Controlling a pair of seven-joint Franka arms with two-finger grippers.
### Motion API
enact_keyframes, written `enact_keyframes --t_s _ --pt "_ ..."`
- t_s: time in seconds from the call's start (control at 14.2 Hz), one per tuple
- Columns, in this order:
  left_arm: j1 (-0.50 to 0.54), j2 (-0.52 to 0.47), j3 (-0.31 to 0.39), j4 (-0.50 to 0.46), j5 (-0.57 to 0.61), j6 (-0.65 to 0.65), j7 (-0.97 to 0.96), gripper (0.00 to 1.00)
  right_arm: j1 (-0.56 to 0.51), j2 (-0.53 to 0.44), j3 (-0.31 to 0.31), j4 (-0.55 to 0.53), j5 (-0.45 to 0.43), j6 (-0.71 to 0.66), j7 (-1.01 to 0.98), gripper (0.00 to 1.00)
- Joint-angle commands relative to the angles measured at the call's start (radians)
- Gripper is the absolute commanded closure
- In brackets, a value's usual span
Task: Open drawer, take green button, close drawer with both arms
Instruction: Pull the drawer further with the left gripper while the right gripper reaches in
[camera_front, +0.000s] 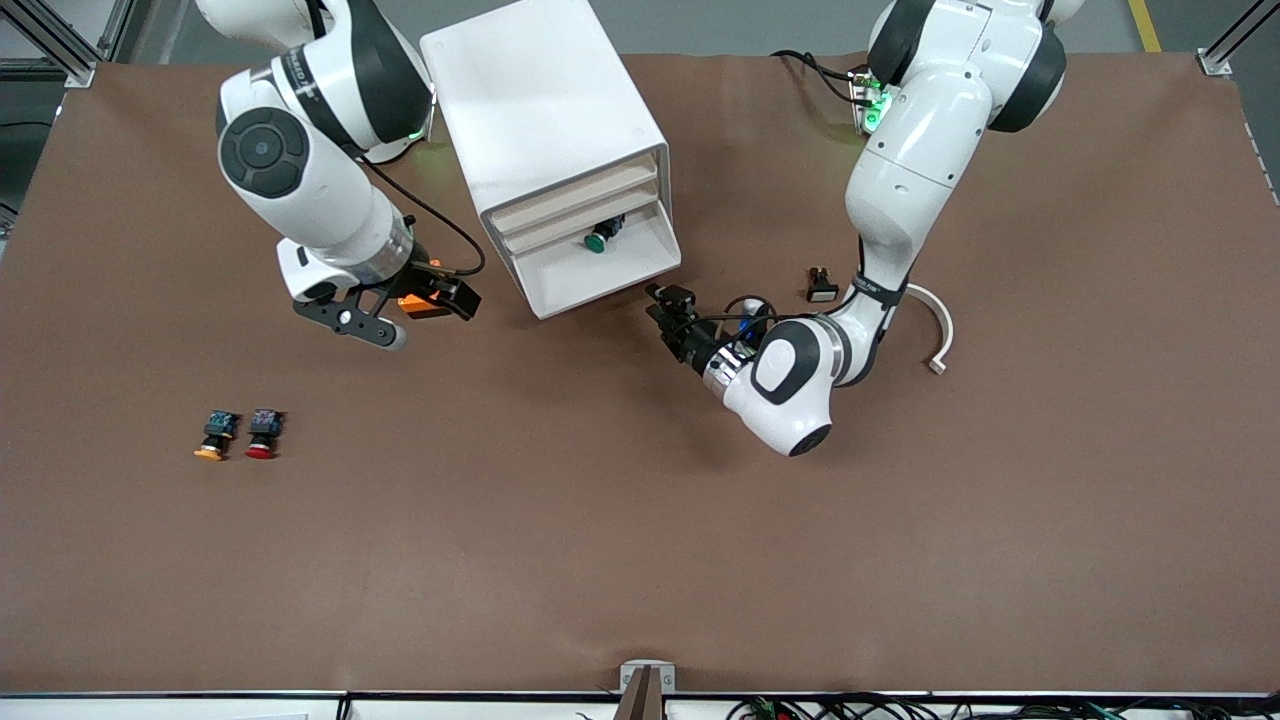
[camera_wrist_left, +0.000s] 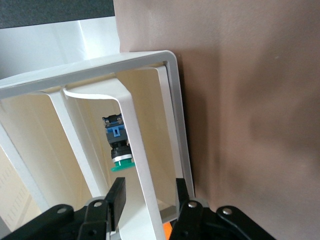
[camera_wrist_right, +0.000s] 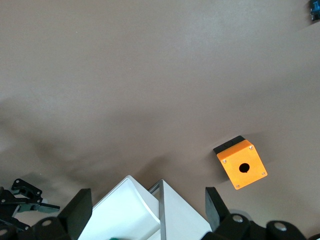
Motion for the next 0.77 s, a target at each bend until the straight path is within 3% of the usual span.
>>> enact_keyframes --t_s 0.0,0.14,0.49,0.7 --pt "-0.034 0.012 -0.003 0.005 -0.02 0.002 0.003 0.54 0.021 -0.006 -0.01 -0.011 0.006 0.025 0.021 0.0" --pt "-0.055 0.02 -0.003 0.003 -0.017 -0.001 0.003 0.58 0.021 0.0 -0.011 -0.011 0.006 0.031 0.021 0.0" --pt "-0.063 0.021 -0.001 0.003 -0.014 -0.002 -0.001 0.85 0.04 -0.001 -0.01 -0.011 0.004 0.019 0.039 0.0" --pt "-0.057 0.02 -0.001 0.005 -0.011 -0.002 0.0 0.89 0.073 0.002 -0.01 -0.011 0.004 0.032 0.097 0.0"
